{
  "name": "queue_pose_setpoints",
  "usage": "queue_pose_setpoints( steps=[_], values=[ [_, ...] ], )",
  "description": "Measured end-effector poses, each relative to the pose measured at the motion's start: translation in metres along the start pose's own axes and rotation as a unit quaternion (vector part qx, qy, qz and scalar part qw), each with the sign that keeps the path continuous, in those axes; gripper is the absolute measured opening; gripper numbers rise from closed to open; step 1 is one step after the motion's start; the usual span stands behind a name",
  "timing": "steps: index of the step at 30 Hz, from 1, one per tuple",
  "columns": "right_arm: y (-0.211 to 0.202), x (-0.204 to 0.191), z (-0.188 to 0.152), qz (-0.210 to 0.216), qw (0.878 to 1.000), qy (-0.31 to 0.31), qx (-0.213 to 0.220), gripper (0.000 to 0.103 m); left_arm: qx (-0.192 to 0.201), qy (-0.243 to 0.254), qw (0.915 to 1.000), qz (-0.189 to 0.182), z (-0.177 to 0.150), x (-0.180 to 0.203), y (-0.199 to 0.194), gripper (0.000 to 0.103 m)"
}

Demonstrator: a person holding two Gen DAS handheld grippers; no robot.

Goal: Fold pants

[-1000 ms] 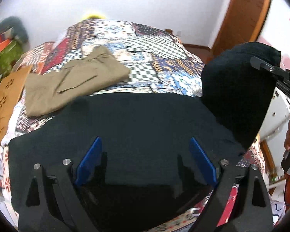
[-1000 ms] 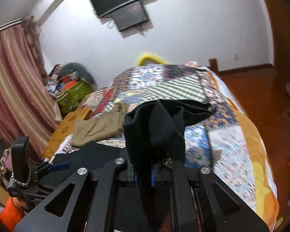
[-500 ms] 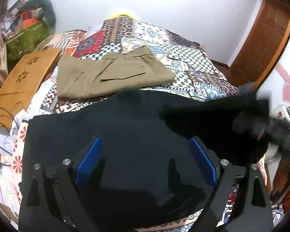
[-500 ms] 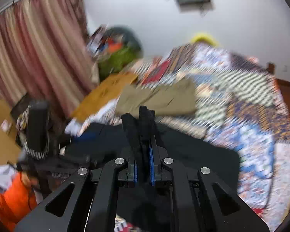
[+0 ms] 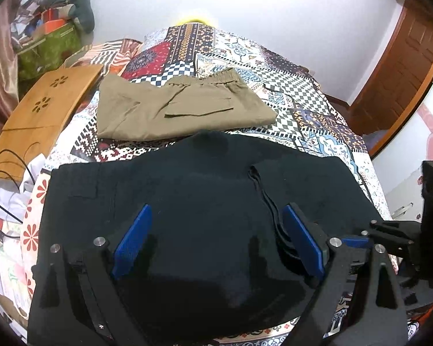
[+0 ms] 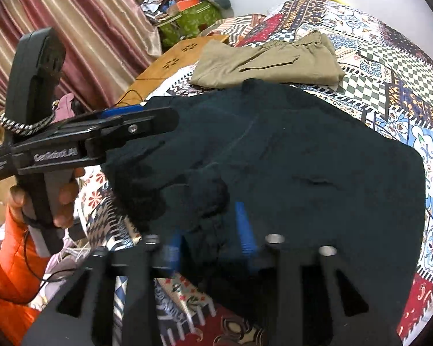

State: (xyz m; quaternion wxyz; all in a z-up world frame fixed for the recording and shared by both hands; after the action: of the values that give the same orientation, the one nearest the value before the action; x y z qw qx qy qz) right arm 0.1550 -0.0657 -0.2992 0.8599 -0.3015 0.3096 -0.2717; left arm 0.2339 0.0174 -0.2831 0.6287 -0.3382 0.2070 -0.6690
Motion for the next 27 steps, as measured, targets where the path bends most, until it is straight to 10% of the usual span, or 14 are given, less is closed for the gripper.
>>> queue_pose_setpoints(
  steps=[16, 23, 27],
  values=[
    [-0.082, 0.077, 0.013, -0.066, 0.992, 0.068, 0.086, 0.054, -0.018, 0.057, 0.9975, -0.038, -0.003, 0.058, 0.016, 0.093],
    [-0.055, 0.113, -0.032, -0.127, 0.988, 0.084, 0.025, 0.054, -0.055, 0.123, 0.9907, 0.021, -0.038, 0.058, 0.048, 0.093],
    [-0.057, 0.109, -0.046, -0.128, 0.987, 0.082, 0.044, 0.054, -0.066, 0.084, 0.9943, -0.006, -0.052, 0.049, 0.051, 0.093]
  ],
)
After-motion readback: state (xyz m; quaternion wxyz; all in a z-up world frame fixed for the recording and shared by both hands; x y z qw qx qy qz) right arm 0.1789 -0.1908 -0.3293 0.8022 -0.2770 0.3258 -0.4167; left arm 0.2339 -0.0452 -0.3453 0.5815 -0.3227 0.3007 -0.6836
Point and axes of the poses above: each gripper's, at about its wrist camera, not at the fingertips, and y roughly the way its jaws point, x to its right, z to its top, the point moved 10 cm from there along y, roughly the way its jaws point, and after that the axes turned 7 degrees about x, right-handed, at the moved point
